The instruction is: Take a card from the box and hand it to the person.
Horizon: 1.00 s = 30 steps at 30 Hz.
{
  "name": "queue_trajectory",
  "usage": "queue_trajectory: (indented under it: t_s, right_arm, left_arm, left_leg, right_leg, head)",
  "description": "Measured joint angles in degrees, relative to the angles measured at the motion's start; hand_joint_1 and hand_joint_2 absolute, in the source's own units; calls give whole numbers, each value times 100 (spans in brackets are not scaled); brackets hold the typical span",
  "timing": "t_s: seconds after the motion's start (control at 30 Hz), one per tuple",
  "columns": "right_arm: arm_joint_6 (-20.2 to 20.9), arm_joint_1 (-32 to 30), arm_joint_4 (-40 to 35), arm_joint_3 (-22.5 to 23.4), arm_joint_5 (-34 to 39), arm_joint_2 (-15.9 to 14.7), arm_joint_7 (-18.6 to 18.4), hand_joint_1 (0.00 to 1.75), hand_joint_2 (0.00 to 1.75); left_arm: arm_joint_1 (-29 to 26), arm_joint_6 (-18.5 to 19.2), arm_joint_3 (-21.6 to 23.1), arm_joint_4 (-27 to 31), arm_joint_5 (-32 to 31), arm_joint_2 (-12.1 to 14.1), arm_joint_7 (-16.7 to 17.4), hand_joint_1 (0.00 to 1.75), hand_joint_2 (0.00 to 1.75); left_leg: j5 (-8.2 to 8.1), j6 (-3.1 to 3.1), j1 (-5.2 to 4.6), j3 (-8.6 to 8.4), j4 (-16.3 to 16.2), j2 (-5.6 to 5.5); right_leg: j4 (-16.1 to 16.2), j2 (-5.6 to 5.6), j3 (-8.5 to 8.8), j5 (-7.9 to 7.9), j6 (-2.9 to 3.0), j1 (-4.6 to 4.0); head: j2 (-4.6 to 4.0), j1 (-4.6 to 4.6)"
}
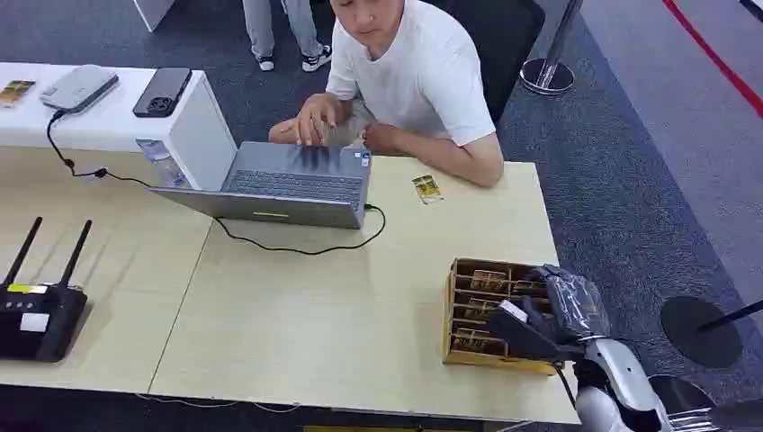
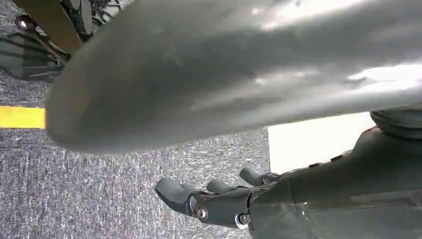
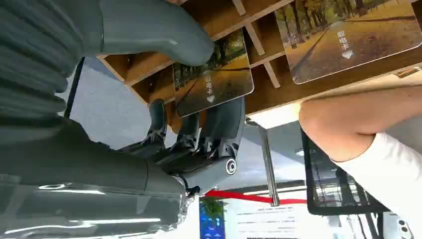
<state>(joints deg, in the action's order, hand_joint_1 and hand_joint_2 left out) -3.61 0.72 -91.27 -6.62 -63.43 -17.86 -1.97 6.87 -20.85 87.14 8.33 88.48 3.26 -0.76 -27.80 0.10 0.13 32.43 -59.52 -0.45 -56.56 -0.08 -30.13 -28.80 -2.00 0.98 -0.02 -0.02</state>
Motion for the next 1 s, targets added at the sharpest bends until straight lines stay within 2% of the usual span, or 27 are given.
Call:
queue_trajectory:
  t_s: [0.27,0.43,0.47,0.5,0.53,0.6,1.0]
  right_arm:
    - [4,-2,-20,0,-2,0,-9,99,175]
    - [7,-4,-31,0,-4,0,-13,106,175]
    - [7,-4,-31,2,-11,0,-13,110,175]
    - [9,-5,-31,4,-18,0,-15,131,175]
    - [11,-4,-31,4,-20,0,-17,140,175]
    - [13,-4,-35,18,-26,0,-22,157,175]
    - [26,-18,-79,39,-33,0,-13,157,175]
  left_arm:
    - [0,0,42,0,-35,0,7,0,0]
    - [0,0,52,0,-37,0,13,0,0]
    - [0,-2,52,0,-46,0,13,0,0]
    - [0,-13,52,0,-46,0,13,0,0]
    - [1,-22,52,0,-46,0,13,0,175]
    - [1,-35,52,0,-46,0,13,0,175]
    - [1,-42,52,0,-66,0,-13,0,175]
  left_leg:
    - [0,0,0,0,0,0]
    - [0,0,0,0,0,0]
    - [0,0,0,0,0,0]
    - [0,0,0,0,0,0]
    - [0,0,0,0,0,0]
    - [0,0,0,0,0,0]
    - [0,0,0,-1,0,1]
  right_leg:
    - [0,0,0,0,0,0]
    - [0,0,0,0,0,0]
    - [0,0,0,0,0,0]
    - [0,0,0,0,0,0]
    - [0,0,0,0,0,0]
    - [0,0,0,0,0,0]
    - [0,1,0,0,0,0]
  head:
    - [0,0]
    - [0,0]
    - [0,0]
    - [0,0]
    - [0,0]
    - [0,0]
    - [0,0]
